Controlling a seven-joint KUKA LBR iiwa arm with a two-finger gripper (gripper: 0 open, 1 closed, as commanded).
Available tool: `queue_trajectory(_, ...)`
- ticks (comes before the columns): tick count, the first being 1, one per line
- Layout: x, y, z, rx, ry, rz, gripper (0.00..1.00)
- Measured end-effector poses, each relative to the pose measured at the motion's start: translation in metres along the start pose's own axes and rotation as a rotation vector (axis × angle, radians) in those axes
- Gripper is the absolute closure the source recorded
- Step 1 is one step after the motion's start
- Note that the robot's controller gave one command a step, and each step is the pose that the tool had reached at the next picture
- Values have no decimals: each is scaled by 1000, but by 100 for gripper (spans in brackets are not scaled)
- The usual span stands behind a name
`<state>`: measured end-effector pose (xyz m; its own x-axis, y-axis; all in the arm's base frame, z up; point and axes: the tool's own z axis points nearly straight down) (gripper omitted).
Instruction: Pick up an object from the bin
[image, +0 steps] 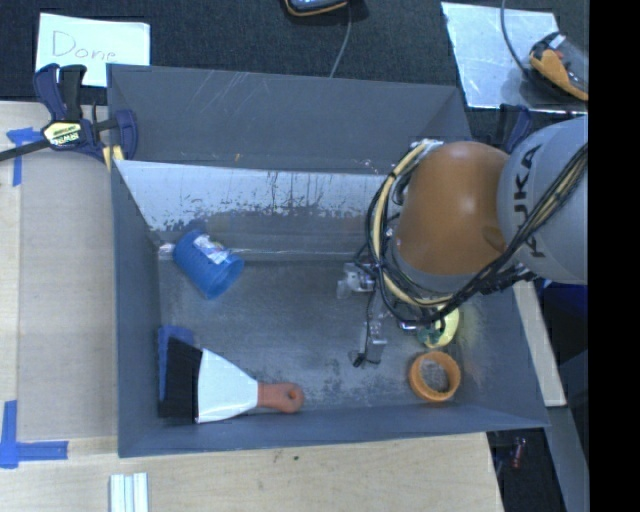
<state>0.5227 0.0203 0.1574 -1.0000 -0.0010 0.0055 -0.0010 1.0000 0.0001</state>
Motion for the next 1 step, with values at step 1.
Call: queue_trajectory(1,-2,0,-4,0,-8,1,0)
